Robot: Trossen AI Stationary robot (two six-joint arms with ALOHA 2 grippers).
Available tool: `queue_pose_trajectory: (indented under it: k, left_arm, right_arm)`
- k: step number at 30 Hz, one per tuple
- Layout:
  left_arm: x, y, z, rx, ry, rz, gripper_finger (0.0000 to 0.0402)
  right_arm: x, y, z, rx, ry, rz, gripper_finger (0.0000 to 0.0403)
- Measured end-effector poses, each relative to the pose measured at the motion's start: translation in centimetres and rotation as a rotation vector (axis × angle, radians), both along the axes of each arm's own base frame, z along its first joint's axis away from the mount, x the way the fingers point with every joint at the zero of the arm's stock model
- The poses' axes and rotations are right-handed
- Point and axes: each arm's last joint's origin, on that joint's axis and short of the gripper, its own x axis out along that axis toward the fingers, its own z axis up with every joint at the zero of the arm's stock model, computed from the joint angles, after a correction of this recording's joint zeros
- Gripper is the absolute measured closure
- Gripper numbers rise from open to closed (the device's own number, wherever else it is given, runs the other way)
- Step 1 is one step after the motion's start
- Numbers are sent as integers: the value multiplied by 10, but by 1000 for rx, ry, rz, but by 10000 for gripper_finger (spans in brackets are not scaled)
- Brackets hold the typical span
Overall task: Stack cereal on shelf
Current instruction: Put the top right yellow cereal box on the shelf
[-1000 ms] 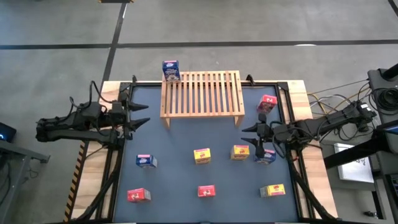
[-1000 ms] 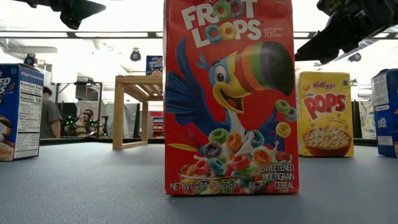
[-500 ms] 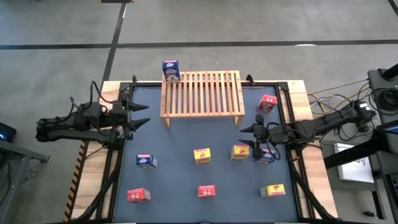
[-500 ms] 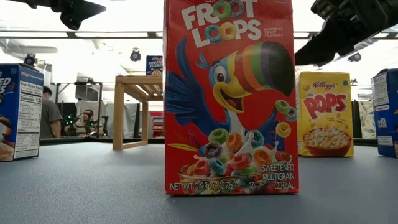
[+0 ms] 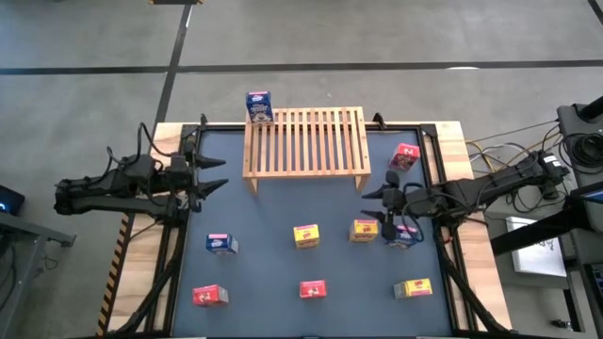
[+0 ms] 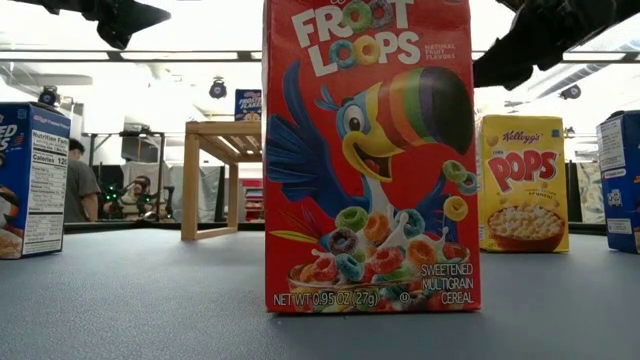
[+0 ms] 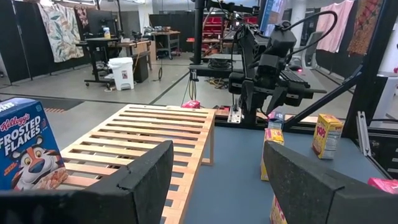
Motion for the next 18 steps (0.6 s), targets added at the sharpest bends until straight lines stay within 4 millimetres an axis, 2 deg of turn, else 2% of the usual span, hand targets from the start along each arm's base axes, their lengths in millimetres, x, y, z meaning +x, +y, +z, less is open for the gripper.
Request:
queue_pose_trajectory:
  k: [9, 18]
  left_arm:
    - [0, 0, -1, 0, 6, 0, 168]
    - [0, 0, -2, 0, 19, 1, 168]
  right_arm:
    - [5, 2, -5, -6, 78, 5, 211]
    - [0, 9, -9, 32, 146, 37, 211]
